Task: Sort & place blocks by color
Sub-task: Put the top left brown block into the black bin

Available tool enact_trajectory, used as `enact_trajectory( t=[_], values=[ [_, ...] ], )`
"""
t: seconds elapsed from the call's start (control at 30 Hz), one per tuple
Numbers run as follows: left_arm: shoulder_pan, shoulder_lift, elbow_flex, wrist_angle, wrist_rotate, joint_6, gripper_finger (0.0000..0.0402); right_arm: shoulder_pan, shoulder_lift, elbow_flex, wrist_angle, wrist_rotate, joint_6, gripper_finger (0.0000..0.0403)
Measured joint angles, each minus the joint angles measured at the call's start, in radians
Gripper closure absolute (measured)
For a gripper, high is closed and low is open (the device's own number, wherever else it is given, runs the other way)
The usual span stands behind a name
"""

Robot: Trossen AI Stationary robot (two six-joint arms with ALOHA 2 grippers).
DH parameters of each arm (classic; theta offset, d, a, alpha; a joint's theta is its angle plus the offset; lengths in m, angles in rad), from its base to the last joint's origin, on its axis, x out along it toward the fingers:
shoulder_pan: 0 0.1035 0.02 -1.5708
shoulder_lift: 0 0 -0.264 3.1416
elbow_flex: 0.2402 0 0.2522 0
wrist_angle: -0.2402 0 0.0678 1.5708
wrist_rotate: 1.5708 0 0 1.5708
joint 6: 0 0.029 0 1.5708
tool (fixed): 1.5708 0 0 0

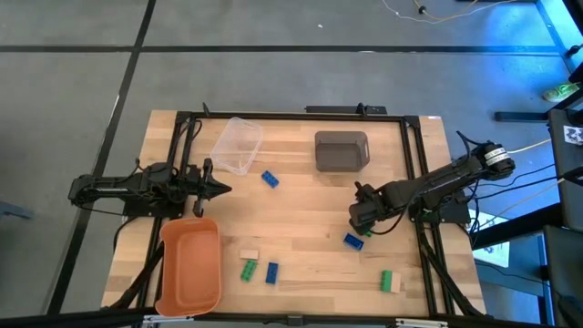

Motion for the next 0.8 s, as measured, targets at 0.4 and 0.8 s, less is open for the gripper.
enact_trajectory(
  t=[0.4,0.8],
  values=[
    [0.000,0.000,0.000,0.000,0.000,0.000,0.0401,0.000,0.011,-0.007,0.032,-0.003,0.030,0.0196],
    [0.000,0.000,0.000,0.000,0.000,0.000,0.0401,-0.003,0.035,-0.006,0.044,0.005,0.038,0.0196]
  ],
)
